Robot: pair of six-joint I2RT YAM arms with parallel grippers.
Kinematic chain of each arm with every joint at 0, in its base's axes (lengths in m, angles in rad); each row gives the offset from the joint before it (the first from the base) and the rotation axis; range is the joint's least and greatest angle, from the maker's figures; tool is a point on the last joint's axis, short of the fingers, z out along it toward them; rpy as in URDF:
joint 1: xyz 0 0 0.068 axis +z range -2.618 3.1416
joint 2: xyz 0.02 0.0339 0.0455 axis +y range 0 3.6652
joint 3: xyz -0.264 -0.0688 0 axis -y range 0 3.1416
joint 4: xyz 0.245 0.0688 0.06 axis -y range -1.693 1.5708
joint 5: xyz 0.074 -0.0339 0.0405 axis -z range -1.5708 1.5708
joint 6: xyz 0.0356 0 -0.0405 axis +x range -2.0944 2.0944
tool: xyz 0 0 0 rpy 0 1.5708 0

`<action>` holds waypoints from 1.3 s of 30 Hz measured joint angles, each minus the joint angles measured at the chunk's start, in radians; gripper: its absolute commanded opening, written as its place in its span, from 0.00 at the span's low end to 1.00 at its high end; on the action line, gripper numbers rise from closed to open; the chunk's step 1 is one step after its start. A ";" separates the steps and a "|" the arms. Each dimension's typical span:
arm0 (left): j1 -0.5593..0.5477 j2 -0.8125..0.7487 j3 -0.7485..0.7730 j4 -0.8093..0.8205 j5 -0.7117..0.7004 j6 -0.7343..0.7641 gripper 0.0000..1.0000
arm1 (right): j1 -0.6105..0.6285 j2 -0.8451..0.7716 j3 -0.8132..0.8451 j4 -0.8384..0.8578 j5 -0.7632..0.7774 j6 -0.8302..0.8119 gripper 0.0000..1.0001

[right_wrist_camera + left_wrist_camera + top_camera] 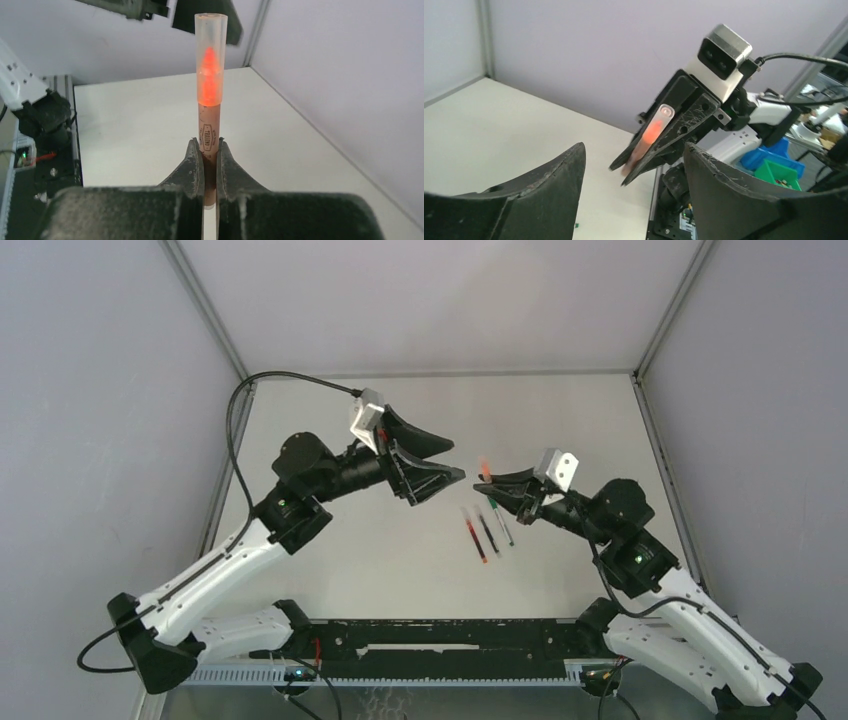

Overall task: Insert the pens into the pen caps
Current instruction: Press the pen cap onto the pen, then place the pen at the center of the board.

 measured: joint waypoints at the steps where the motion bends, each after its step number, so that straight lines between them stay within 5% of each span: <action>1: 0.016 -0.013 0.000 -0.018 -0.006 0.000 0.75 | 0.000 -0.025 -0.027 0.013 0.028 0.029 0.00; 9: 0.131 -0.101 0.000 -0.242 -0.224 0.027 0.75 | 0.000 -0.080 -0.099 0.021 0.283 0.314 0.00; 18: 0.229 -0.072 -0.066 -0.515 -0.520 0.025 0.75 | 0.006 0.125 -0.109 -0.171 0.466 0.463 0.00; 30: 0.249 -0.072 -0.127 -0.588 -0.606 0.021 0.75 | 0.013 0.536 -0.005 -0.385 0.418 0.520 0.00; 39: 0.251 -0.073 -0.151 -0.596 -0.611 0.006 0.74 | 0.171 0.790 0.156 -0.439 0.469 0.584 0.00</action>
